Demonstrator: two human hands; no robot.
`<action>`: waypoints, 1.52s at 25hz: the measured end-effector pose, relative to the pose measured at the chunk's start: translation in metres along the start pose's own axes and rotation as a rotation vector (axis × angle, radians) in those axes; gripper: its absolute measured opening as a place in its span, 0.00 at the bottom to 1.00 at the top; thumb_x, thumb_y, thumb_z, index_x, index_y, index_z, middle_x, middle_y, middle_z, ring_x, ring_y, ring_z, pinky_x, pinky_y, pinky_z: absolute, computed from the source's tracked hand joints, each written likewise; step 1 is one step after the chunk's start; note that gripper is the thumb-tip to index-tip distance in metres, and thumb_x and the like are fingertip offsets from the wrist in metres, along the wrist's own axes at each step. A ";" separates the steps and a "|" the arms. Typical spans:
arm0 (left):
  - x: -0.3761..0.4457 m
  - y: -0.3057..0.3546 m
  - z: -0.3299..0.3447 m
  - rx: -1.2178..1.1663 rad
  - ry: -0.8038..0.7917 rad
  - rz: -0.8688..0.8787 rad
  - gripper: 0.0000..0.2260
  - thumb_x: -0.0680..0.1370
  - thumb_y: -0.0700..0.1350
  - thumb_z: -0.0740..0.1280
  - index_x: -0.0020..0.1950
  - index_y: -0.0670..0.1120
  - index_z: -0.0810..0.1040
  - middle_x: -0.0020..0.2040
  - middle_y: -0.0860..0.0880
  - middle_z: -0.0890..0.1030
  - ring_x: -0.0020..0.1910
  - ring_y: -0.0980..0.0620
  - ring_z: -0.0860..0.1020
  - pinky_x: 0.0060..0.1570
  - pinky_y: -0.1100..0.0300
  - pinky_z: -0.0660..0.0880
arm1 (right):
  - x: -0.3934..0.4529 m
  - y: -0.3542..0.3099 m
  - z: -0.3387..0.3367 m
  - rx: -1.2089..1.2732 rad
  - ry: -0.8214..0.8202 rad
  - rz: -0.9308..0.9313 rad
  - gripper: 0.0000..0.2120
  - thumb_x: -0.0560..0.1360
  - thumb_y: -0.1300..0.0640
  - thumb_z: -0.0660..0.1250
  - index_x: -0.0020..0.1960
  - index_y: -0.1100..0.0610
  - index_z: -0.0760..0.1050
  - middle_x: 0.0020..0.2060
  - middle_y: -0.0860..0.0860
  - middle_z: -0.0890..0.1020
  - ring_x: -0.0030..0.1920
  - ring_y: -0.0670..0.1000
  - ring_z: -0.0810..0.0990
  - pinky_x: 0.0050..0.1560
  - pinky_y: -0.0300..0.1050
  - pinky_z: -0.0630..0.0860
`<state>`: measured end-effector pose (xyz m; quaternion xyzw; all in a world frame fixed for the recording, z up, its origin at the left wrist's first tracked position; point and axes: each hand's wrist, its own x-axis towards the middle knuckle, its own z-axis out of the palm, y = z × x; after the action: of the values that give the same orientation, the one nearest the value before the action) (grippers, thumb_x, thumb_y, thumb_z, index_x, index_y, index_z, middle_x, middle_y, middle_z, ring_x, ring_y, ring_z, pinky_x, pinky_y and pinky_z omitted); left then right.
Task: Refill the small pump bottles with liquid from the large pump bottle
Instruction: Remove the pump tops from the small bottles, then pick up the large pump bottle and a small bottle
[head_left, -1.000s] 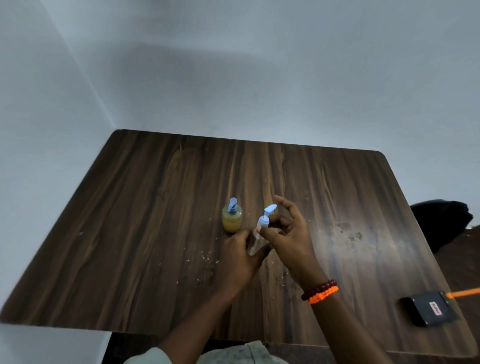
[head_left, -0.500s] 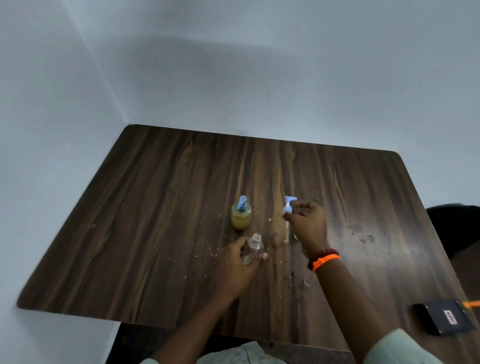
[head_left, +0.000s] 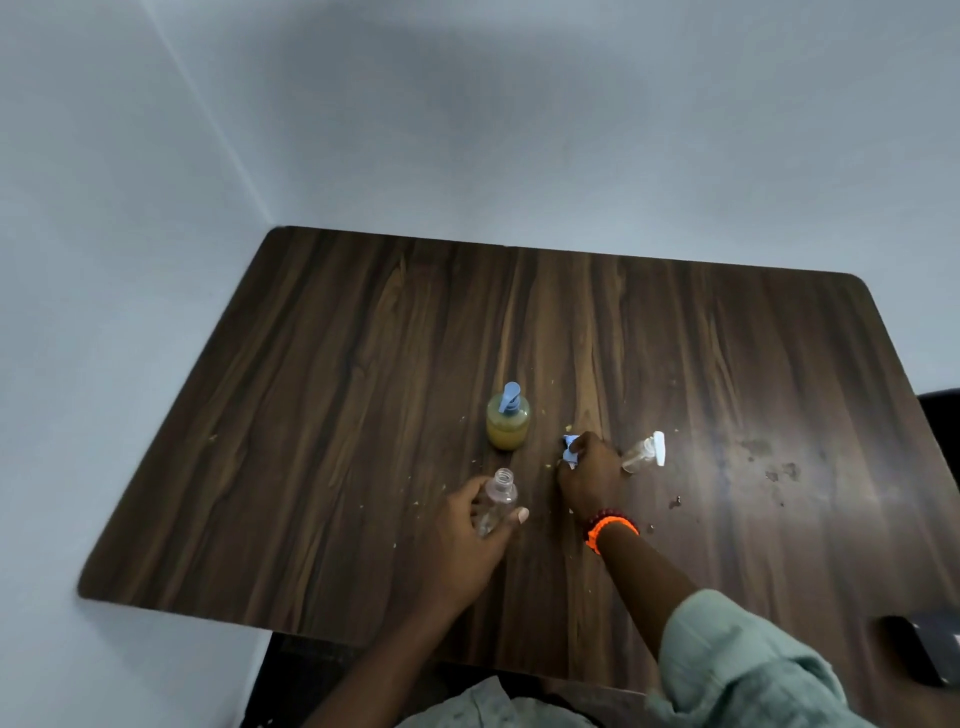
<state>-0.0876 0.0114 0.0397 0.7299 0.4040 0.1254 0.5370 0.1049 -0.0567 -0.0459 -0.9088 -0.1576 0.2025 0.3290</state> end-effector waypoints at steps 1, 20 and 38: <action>0.002 -0.002 -0.002 0.011 -0.001 -0.005 0.12 0.76 0.50 0.77 0.57 0.51 0.83 0.51 0.54 0.88 0.51 0.56 0.86 0.55 0.47 0.83 | -0.002 0.000 -0.002 -0.057 0.039 -0.008 0.13 0.75 0.61 0.70 0.58 0.62 0.78 0.59 0.60 0.81 0.58 0.61 0.80 0.57 0.51 0.78; 0.037 -0.010 -0.027 -0.006 0.020 -0.055 0.16 0.78 0.48 0.76 0.65 0.50 0.81 0.55 0.55 0.87 0.53 0.63 0.84 0.56 0.63 0.82 | 0.035 -0.055 0.017 -0.022 -0.309 -0.528 0.31 0.63 0.39 0.81 0.61 0.50 0.78 0.55 0.51 0.78 0.58 0.50 0.74 0.60 0.53 0.78; 0.025 -0.049 -0.011 0.003 -0.062 -0.053 0.16 0.74 0.41 0.79 0.59 0.51 0.82 0.55 0.54 0.87 0.57 0.57 0.84 0.61 0.51 0.82 | -0.055 0.017 -0.004 0.291 -0.333 -0.380 0.17 0.70 0.66 0.78 0.56 0.56 0.82 0.51 0.46 0.86 0.54 0.46 0.85 0.60 0.55 0.81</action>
<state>-0.1007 0.0413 -0.0054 0.7234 0.4065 0.0879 0.5510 0.0617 -0.0939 -0.0398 -0.7604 -0.3463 0.3043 0.4575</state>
